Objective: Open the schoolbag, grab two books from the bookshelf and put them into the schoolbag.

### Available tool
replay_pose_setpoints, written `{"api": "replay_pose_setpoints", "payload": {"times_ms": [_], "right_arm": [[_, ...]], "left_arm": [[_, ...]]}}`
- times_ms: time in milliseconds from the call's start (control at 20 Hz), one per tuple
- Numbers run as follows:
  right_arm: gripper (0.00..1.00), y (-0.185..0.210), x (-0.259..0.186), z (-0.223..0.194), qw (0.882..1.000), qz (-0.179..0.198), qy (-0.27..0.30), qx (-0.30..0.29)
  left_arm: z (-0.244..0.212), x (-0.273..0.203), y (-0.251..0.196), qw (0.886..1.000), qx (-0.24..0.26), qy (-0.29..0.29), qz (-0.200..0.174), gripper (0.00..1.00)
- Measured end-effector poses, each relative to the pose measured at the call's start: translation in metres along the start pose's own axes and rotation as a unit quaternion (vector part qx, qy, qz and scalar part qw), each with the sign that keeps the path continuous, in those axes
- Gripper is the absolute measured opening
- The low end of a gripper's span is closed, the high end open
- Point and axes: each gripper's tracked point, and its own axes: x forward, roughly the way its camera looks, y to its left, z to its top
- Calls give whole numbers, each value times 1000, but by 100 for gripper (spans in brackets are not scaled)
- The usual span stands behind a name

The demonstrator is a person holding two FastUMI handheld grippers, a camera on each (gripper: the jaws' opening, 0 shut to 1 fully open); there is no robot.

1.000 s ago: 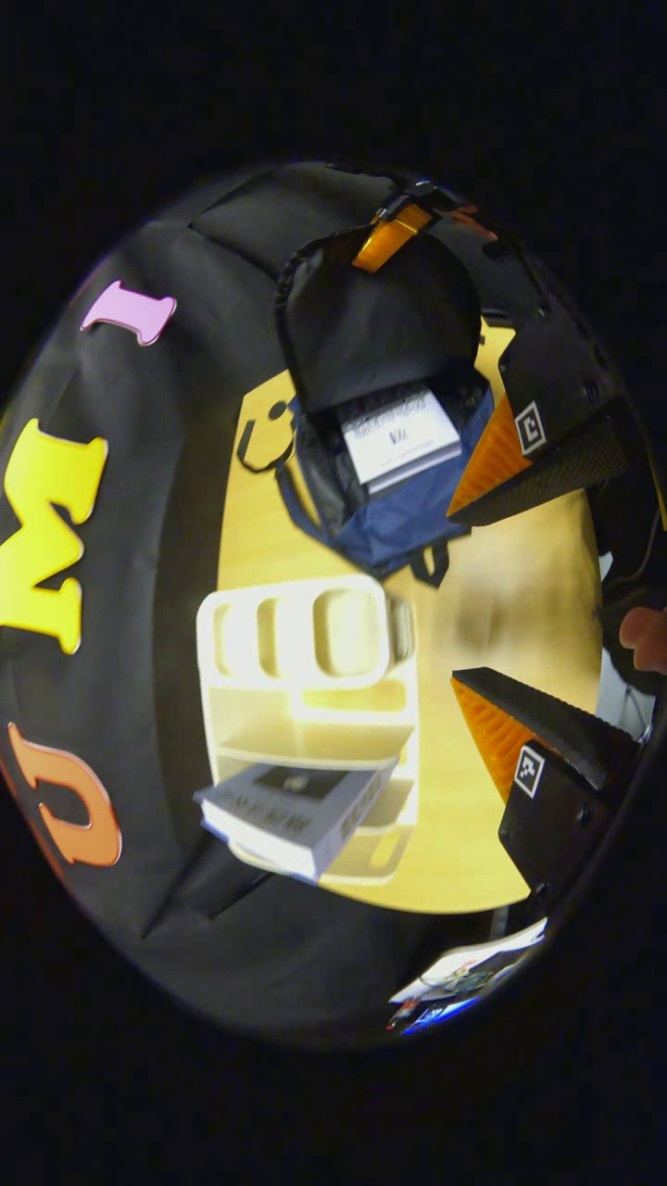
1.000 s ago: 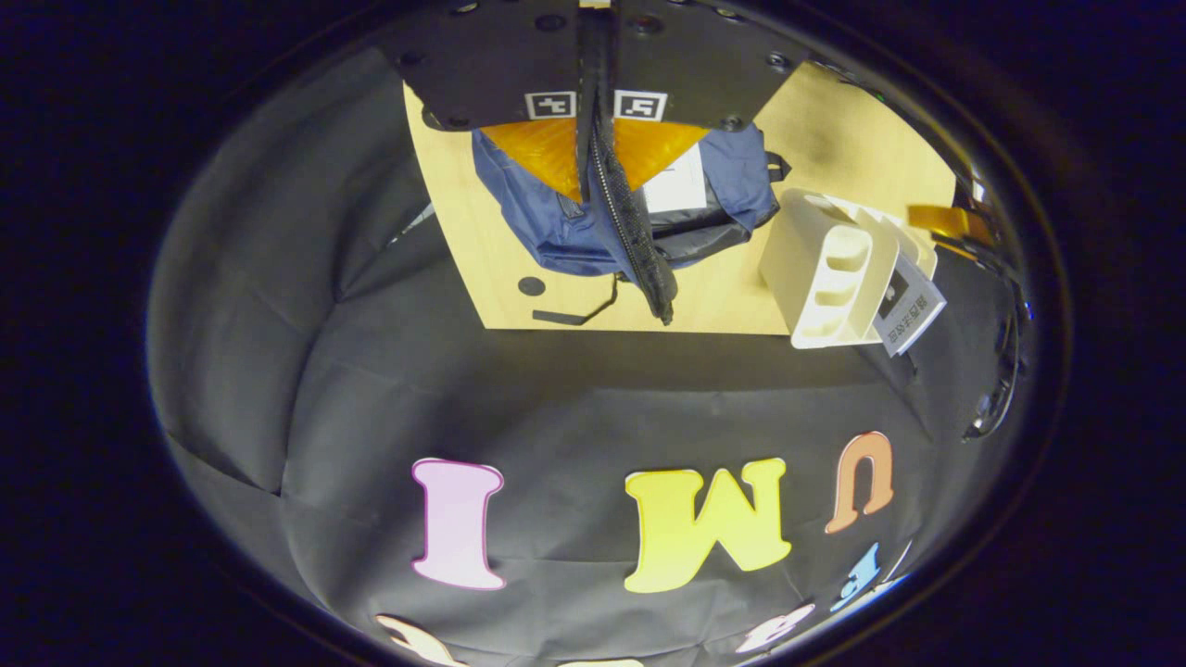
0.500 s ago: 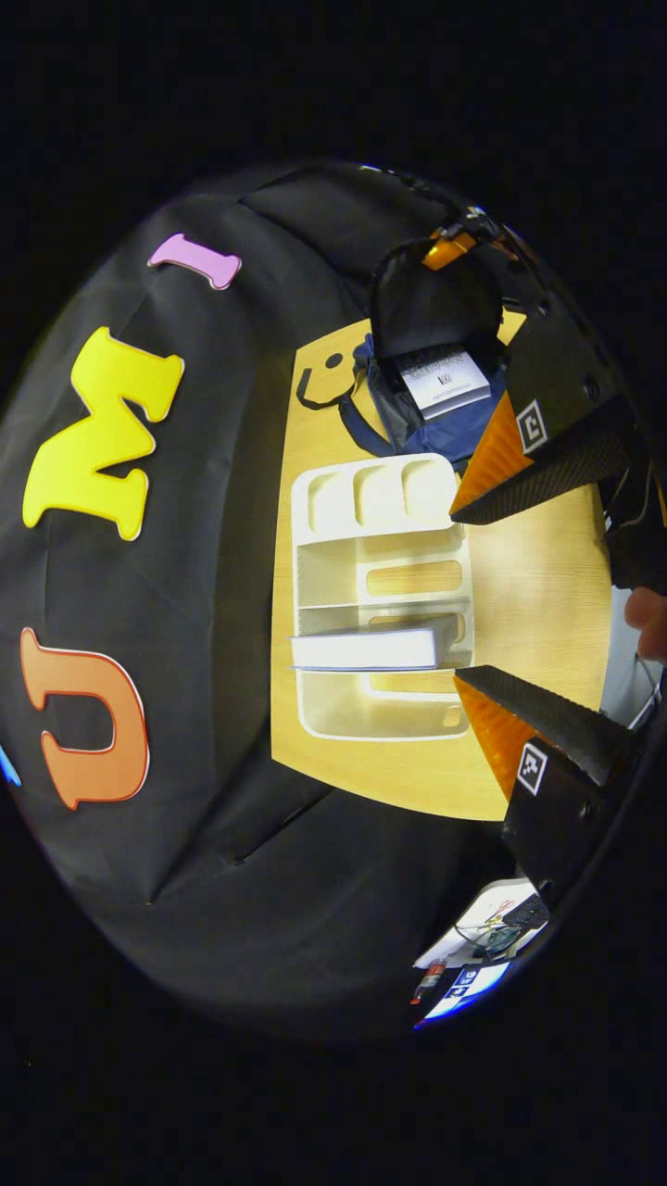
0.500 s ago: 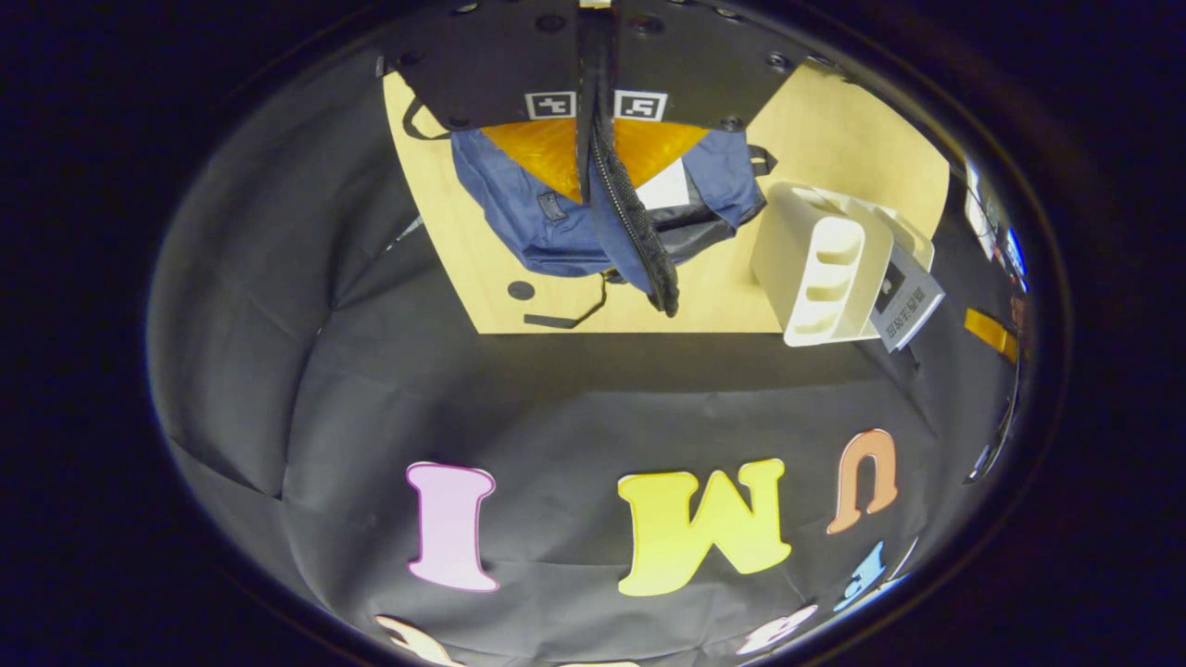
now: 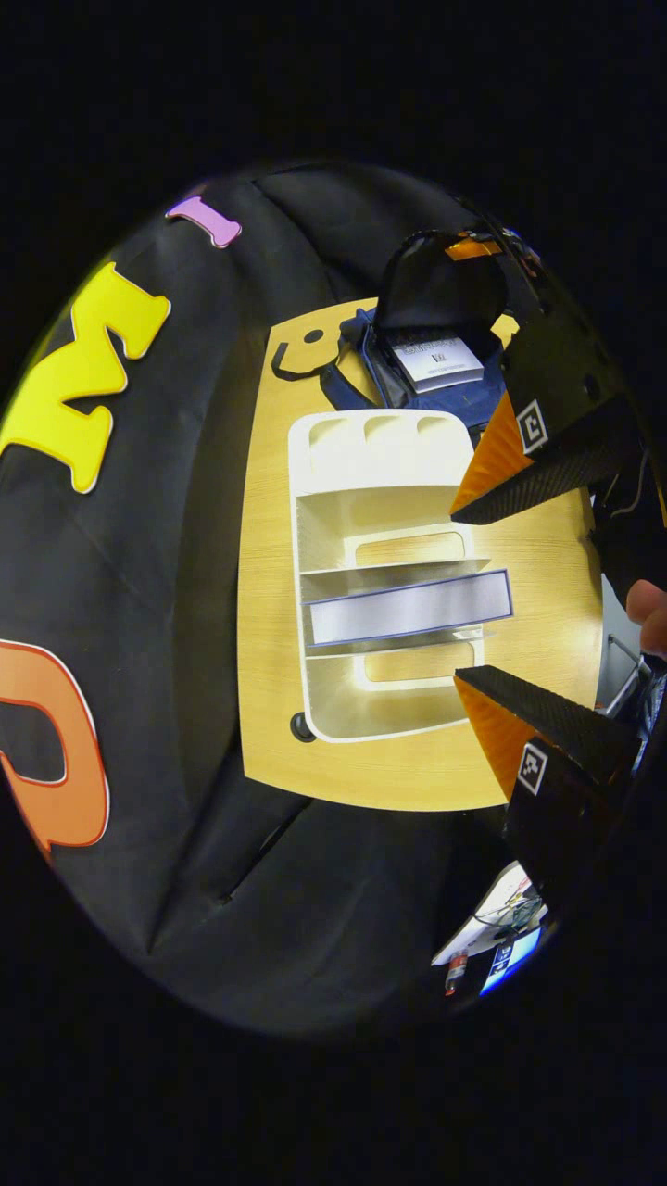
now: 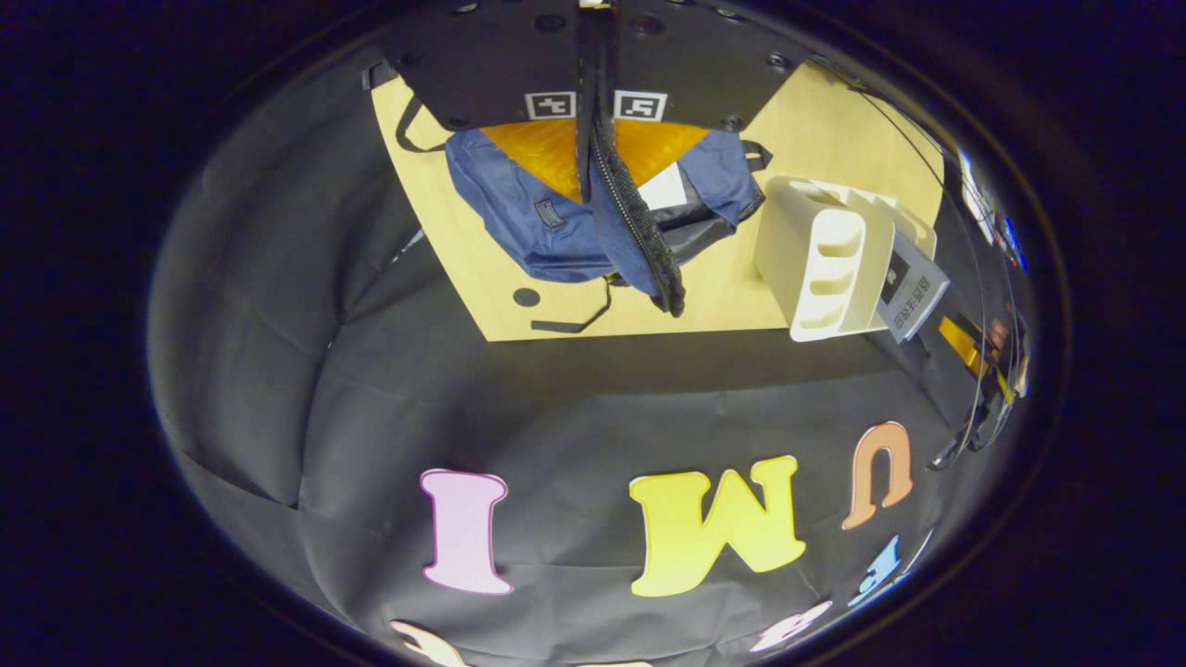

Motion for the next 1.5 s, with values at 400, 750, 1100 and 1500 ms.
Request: {"api": "replay_pose_setpoints", "payload": {"times_ms": [400, 750, 1100, 1500], "right_arm": [[0, 0, 6, -2, 1000, -14, 7, 6], [0, -2, 10, -3, 1000, -20, 8, 3], [0, -6, 12, -4, 1000, -18, 9, 4], [0, -7, 17, -6, 1000, -4, 8, -2]], "left_arm": [[2, 66, 16, 998, -18, 68, 0, 97], [-7, 94, 17, 994, -40, 98, -1, 90], [-6, 102, 17, 993, -42, 107, 18, 63], [-16, 81, 18, 992, -64, 104, 30, 46]]}}
